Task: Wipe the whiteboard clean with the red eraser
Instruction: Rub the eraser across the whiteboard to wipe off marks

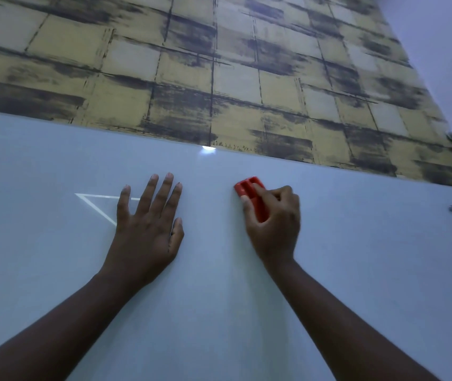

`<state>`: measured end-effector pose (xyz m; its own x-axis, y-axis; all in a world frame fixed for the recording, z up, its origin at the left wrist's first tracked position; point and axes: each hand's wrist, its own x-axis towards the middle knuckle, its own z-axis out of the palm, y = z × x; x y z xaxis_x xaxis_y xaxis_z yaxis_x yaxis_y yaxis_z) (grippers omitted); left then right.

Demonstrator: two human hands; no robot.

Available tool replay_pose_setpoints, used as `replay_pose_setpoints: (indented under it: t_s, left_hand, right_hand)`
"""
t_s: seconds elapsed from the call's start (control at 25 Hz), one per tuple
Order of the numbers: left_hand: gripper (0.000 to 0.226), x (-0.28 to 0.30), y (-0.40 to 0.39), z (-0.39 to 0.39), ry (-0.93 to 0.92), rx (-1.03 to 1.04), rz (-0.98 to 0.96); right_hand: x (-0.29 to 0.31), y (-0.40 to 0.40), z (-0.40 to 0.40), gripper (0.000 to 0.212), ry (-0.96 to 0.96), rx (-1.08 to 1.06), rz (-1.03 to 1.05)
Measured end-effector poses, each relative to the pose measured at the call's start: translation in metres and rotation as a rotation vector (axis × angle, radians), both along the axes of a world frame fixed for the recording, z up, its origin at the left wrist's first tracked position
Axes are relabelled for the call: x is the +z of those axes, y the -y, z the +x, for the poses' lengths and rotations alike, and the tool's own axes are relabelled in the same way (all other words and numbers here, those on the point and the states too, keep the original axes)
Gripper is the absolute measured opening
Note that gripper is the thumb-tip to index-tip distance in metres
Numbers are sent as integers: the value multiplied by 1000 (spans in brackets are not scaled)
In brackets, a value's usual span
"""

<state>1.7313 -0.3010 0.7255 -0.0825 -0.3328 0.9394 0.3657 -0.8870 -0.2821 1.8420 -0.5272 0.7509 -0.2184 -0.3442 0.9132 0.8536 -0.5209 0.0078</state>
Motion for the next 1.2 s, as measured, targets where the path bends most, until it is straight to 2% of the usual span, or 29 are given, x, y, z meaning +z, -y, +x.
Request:
replay_pose_setpoints:
  t_s: [0.08,0.2,0.4,0.48,0.68,0.8,0.92,1.0,1.08,1.2]
  left_hand:
    - [67,0,1,-1,-1,-6,-9]
    - [68,0,3,-1,1,-7,-10]
    - [68,-2,-1,-1,33,-26,-9]
    - [67,-4,0,-3,49,-27,-14]
    - [65,-8,4,-3,67,-36,-14]
    - [73,-9,4,-6,127,-90,-101]
    - [68,-8,1,-10,205,-260,-246]
    - [60,-10,0,-12,215,-282,-243]
    - [56,-11,1,-13,193,-201,-202]
    - [57,-12,5,-11,131,-11,-66]
  right_hand:
    - [-4,-28,-19,43,69,-14,-127]
    - [10,-62,-40,47,108,-30,-171]
    - [45,-56,-36,48,183,-146,-255]
    - [60,-39,-26,45,146,-147,-196]
    - [84,-4,-6,45,-110,-56,150]
    - [80,-9,-15,49,-185,-20,189]
    - [57,-27,-25,44,-12,-96,-15]
    - [32,-36,-27,47,105,-134,-223]
    - [18,-34,-24,53,159,-162,-338]
    - [19,-15,-19,52,174,-222,-365]
